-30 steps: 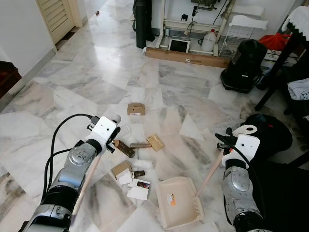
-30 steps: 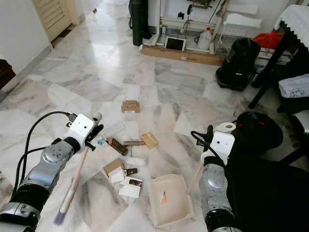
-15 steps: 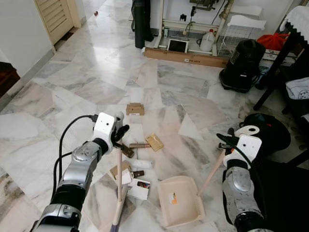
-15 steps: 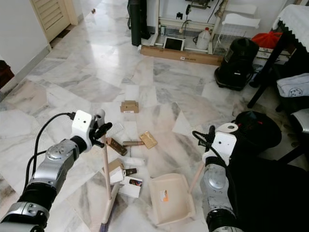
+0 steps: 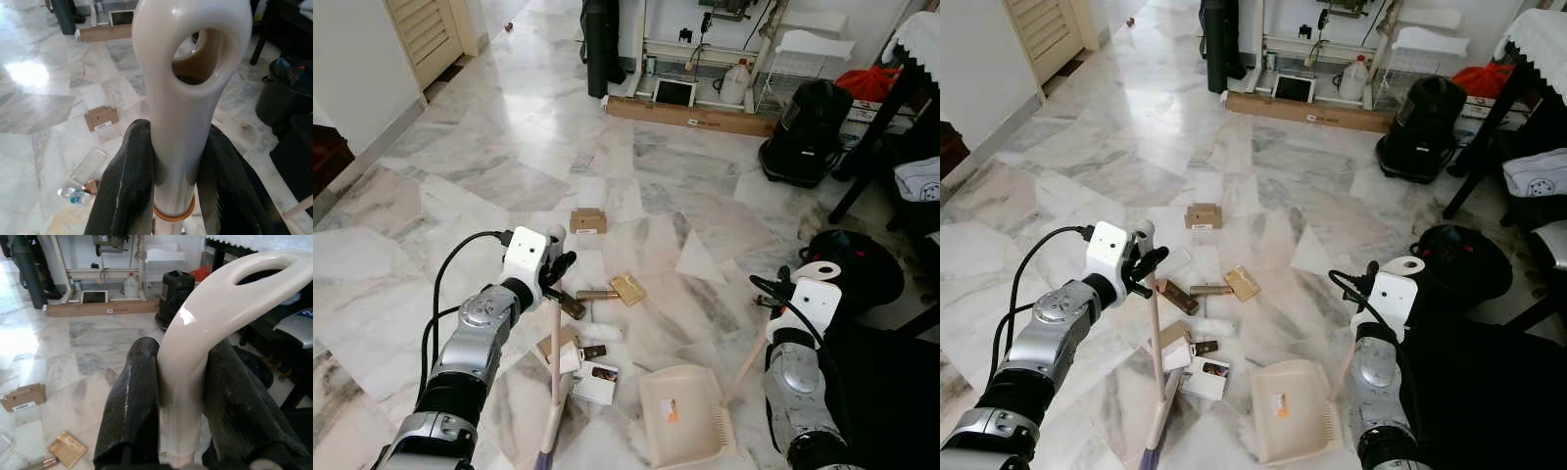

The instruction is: Sweep floor

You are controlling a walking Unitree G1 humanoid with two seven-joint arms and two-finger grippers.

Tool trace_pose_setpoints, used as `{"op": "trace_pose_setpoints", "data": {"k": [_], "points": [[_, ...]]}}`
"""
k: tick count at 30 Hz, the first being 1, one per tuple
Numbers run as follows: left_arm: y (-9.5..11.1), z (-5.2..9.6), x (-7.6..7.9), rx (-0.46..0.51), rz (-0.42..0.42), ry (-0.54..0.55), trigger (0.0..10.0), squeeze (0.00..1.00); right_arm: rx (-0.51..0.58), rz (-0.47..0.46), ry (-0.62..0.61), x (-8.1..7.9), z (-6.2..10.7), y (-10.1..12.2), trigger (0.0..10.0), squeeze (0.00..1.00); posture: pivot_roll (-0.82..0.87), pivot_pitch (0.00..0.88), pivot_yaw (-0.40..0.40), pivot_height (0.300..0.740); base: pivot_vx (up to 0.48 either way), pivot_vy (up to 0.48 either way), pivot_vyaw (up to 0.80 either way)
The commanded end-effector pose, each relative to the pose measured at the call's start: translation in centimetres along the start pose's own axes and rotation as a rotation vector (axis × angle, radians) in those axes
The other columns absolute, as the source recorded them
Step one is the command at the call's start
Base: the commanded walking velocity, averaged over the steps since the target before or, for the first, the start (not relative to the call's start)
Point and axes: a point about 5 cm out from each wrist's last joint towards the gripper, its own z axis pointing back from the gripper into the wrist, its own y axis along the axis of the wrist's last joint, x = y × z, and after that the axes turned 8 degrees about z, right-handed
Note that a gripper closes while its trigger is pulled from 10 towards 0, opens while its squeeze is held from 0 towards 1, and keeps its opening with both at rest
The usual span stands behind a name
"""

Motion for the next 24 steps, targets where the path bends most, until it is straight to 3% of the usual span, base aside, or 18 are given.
{"op": "trace_pose_setpoints", "data": {"k": [1,24], "points": [[0.7,-0.2,-0.1,0.036,-0.017,-0.018,10.0,0.0,0.032,0.001,-0.024,0.3,-0.4,0.5,10.0,0.0,0.13,0.121,-0.055,0.74,0.0,0.0,0.0],[1.1,0.5,-0.3,0.068,-0.025,-0.023,10.0,0.0,-0.03,-0.092,-0.182,0.9,-0.2,-0.7,10.0,0.0,0.21,0.149,-0.052,0.74,0.0,0.0,0.0]]}}
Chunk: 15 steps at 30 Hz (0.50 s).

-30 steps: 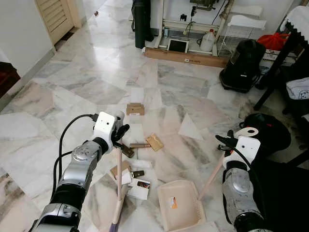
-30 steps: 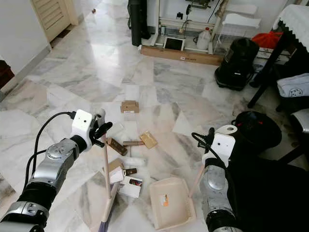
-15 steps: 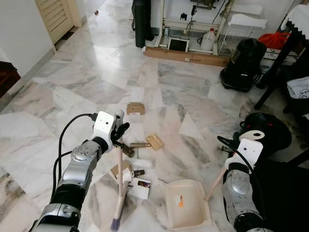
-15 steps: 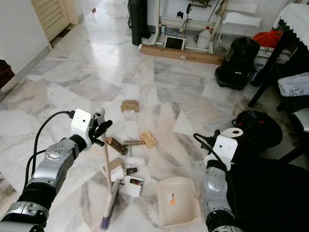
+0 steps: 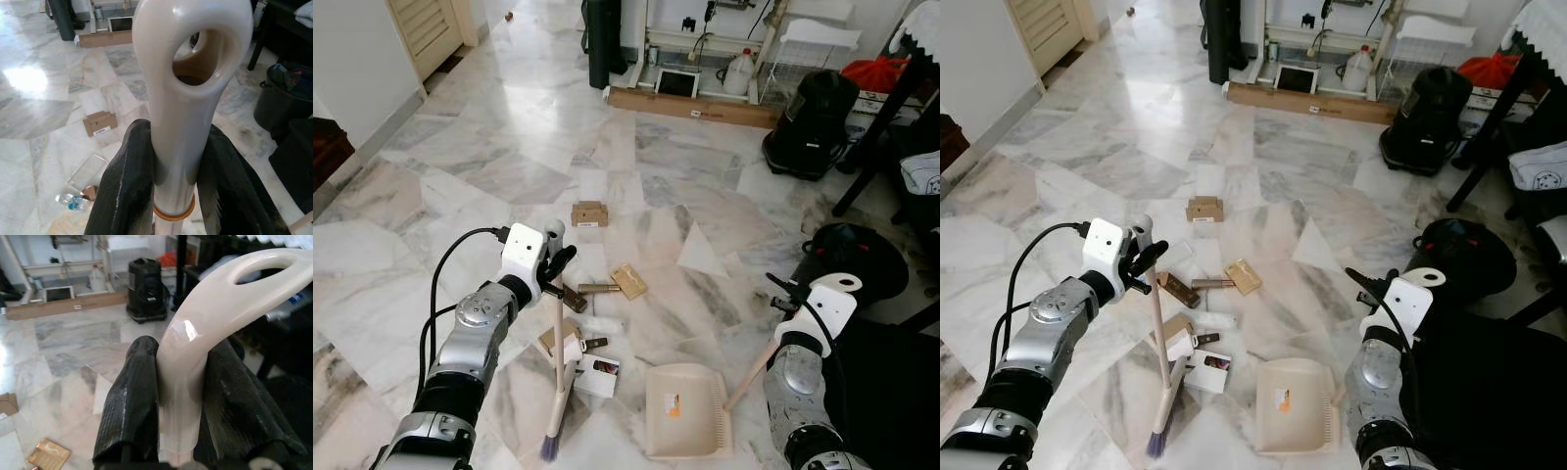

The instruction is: Sweep floor

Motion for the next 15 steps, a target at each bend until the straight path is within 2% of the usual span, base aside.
{"op": "trace_pose_setpoints", "data": {"k": [1,11,15], "points": [[0.51,0.23,-0.1,0.021,-0.019,-0.01,10.0,0.0,0.025,-0.02,-0.017,-0.07,-0.23,0.52,10.0,0.0,0.21,0.149,-0.052,0.74,0.0,0.0,0.0],[0.37,0.33,-0.03,0.027,-0.004,-0.013,10.0,0.0,0.012,-0.026,-0.007,-0.71,-0.09,0.41,10.0,0.0,0.22,0.157,-0.052,0.74,0.0,0.0,0.0],[0.11,0.51,0.14,0.027,0.018,-0.032,10.0,0.0,0.006,-0.025,-0.002,-0.97,0.44,-0.01,10.0,0.0,0.21,0.166,-0.046,0.74,0.0,0.0,0.0]]}}
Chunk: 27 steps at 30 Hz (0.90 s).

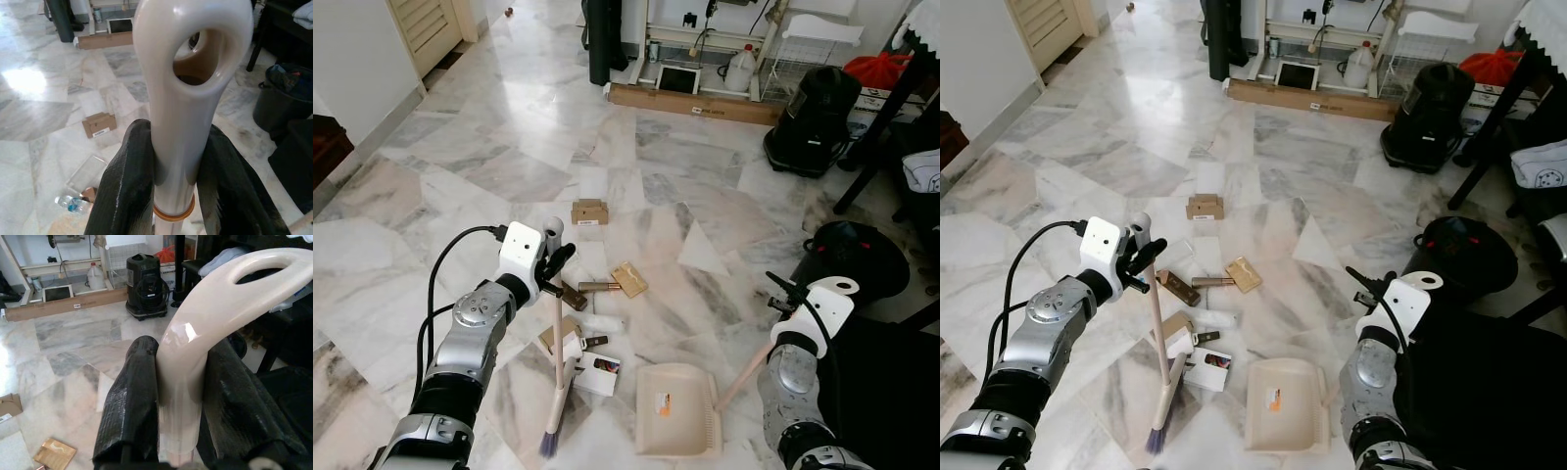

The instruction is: Sweep floor

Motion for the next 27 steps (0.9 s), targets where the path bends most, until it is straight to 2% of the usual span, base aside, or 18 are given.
{"op": "trace_pose_setpoints", "data": {"k": [1,9,20,21,25,27], "points": [[-0.1,0.3,0.1,0.013,0.017,-0.017,10.0,0.0,0.005,-0.001,-0.01,0.1,0.2,-0.2,10.0,0.0,0.21,0.166,-0.046,0.74,0.0,0.0,0.0],[0.2,0.5,0.4,0.011,0.033,-0.08,10.0,0.0,-0.029,-0.002,-0.014,0.1,1.0,-1.1,10.0,0.0,0.22,0.18,-0.038,0.74,0.0,0.0,0.0],[0.2,0.4,1.2,0.0,0.045,-0.149,10.0,0.0,-0.054,-0.003,-0.018,-0.1,1.1,-1.4,10.0,0.0,0.23,0.185,-0.036,0.74,0.0,0.0,0.0],[0.2,0.5,1.5,-0.004,0.055,-0.182,10.0,0.0,-0.059,-0.006,-0.022,-0.1,1.1,-1.5,10.0,0.0,0.23,0.186,-0.037,0.74,0.0,0.0,0.0],[0.2,0.5,1.7,-0.007,0.063,-0.201,10.0,0.0,-0.063,-0.008,-0.024,0.0,1.1,-1.5,10.0,0.0,0.23,0.188,-0.037,0.74,0.0,0.0,0.0],[0.4,0.5,2.1,0.0,0.11,-0.236,10.0,0.0,-0.067,-0.011,-0.026,0.0,1.1,-1.6,10.0,0.0,0.23,0.189,-0.039,0.74,0.0,0.0,0.0]]}}
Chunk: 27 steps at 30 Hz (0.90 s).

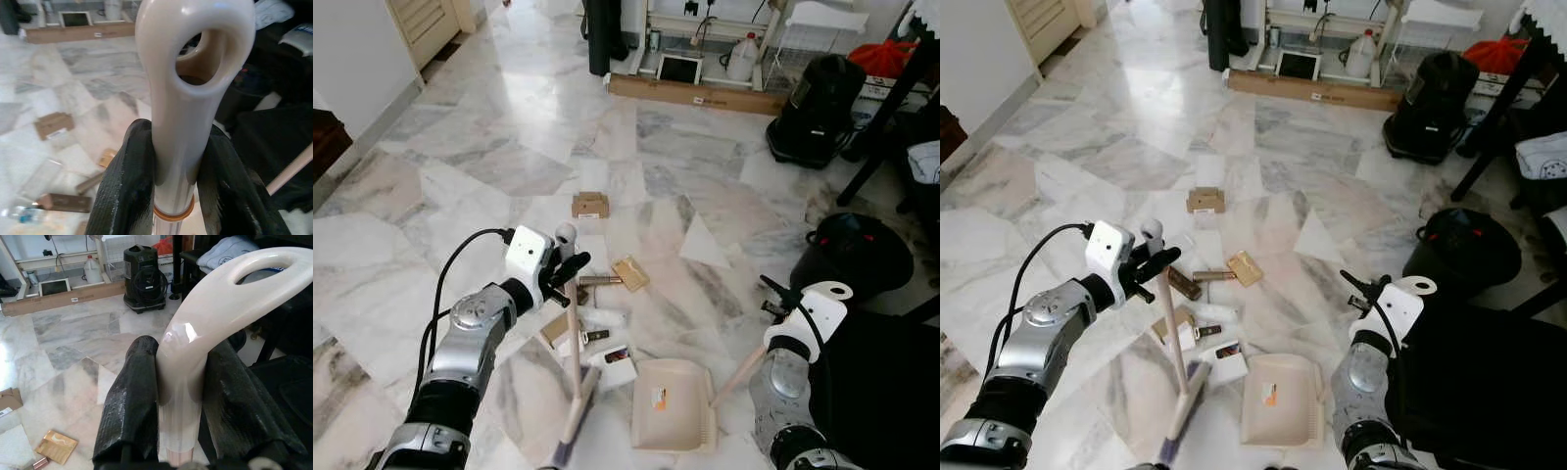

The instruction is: Sweep floor

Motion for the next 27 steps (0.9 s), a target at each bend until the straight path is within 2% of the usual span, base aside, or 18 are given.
{"op": "trace_pose_setpoints", "data": {"k": [1,6,7,10,17,22,26,27], "points": [[0.3,-0.1,0.8,0.025,0.056,-0.055,10.0,0.0,-0.059,0.004,-0.013,0.4,0.5,-1.1,10.0,0.0,0.23,0.189,-0.04,0.74,0.0,0.0,0.0],[0.8,-0.1,1.1,0.04,0.112,-0.098,10.0,0.0,-0.064,0.003,-0.011,0.3,0.5,-1.1,10.0,0.0,0.23,0.187,-0.043,0.74,0.0,0.0,0.0],[1.3,0.0,1.3,0.048,0.15,-0.128,10.0,0.0,-0.068,0.002,-0.008,0.3,0.4,-1.1,10.0,0.0,0.23,0.186,-0.043,0.74,0.0,0.0,0.0],[1.8,0.1,1.7,0.048,0.171,-0.171,10.0,0.0,-0.072,0.003,-0.006,0.2,0.4,-1.1,10.0,0.0,0.23,0.185,-0.044,0.74,0.0,0.0,0.0],[3.0,0.3,1.7,0.05,0.127,-0.197,10.0,0.0,-0.08,-0.003,-0.005,0.2,0.3,-1.1,10.0,0.0,0.23,0.179,-0.046,0.74,0.0,0.0,0.0],[6.3,0.5,0.7,0.161,0.059,-0.114,10.0,0.0,-0.089,-0.012,-0.011,0.3,0.2,-1.1,10.0,0.0,0.24,0.173,-0.049,0.74,0.0,0.0,0.0],[7.5,0.5,0.2,0.22,0.041,-0.071,10.0,0.0,-0.093,-0.016,-0.011,0.2,0.2,-1.1,10.0,0.0,0.24,0.172,-0.05,0.74,0.0,0.0,0.0],[8.1,0.5,0.1,0.247,0.013,-0.04,10.0,0.0,-0.094,-0.016,-0.01,0.2,0.1,-1.1,10.0,0.0,0.24,0.171,-0.05,0.74,0.0,0.0,0.0]]}}
